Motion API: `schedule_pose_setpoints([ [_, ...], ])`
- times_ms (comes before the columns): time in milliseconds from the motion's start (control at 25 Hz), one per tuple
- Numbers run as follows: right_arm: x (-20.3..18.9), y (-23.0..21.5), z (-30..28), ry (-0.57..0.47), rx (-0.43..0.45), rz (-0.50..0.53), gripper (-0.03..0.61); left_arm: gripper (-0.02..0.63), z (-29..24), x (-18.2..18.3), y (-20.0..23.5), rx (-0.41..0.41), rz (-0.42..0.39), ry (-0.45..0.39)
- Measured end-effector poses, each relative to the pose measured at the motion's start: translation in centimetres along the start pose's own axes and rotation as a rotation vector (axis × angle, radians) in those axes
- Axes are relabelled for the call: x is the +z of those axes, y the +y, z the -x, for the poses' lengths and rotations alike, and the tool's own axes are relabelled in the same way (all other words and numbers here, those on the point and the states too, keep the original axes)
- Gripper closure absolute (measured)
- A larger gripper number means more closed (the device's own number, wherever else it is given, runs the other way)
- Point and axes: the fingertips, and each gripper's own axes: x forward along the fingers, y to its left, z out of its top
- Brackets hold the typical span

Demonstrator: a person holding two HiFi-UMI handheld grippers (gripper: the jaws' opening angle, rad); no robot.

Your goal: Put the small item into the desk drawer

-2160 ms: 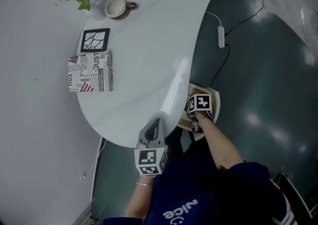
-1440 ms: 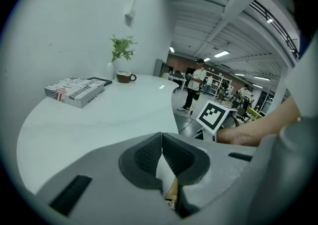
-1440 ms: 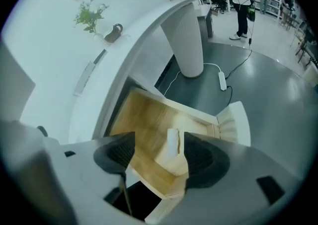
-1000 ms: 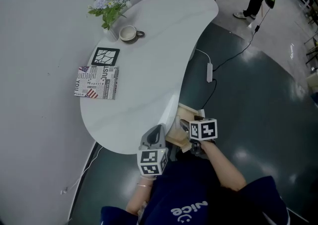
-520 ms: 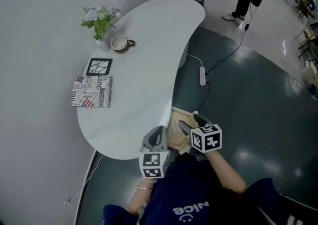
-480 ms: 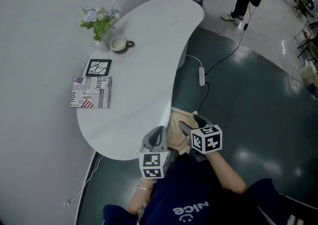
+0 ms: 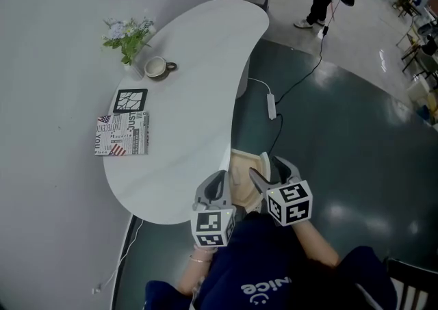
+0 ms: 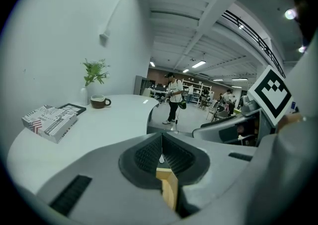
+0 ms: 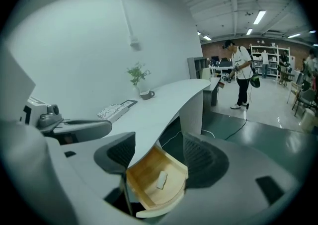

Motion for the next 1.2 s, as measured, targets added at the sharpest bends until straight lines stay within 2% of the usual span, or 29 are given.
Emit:
schedule_pose_setpoints([
  [160, 1.0, -0.2, 0.9, -0.044, -0.024, 0.027, 0.281, 0.607, 0.4, 1.3, -0.1, 0.005, -0.018, -0.033],
  [440, 1.7, -0.7, 1.7, -0.087, -0.049, 0.017, 0.368, 0.607, 0.7, 2.3, -0.7, 0.003, -0.044, -0.061],
  [560, 1.7, -0.9, 1.7, -0.090, -0.048, 0.009, 0.455, 0.607, 0.8, 2.6, -1.0, -0.005, -0.033, -0.080],
  [840, 2.1, -0.9, 1.4, -0.115, -0.042, -0.004, 0.567, 0.607, 0.4, 3.2, -1.3, -0.018, -0.032, -0.096],
  [1040, 2.5, -0.9, 1.6, -0.150, -0.019, -0.045, 0.571, 0.607, 0.2, 3.4, -1.3, -0.022, -0.035, -0.095],
  [1200, 2.5, -1.3, 1.4, -0.151, -0.046, -0.013, 0.572, 0.607, 0.0, 3.5, -1.1, -0.024, -0.037, -0.094],
])
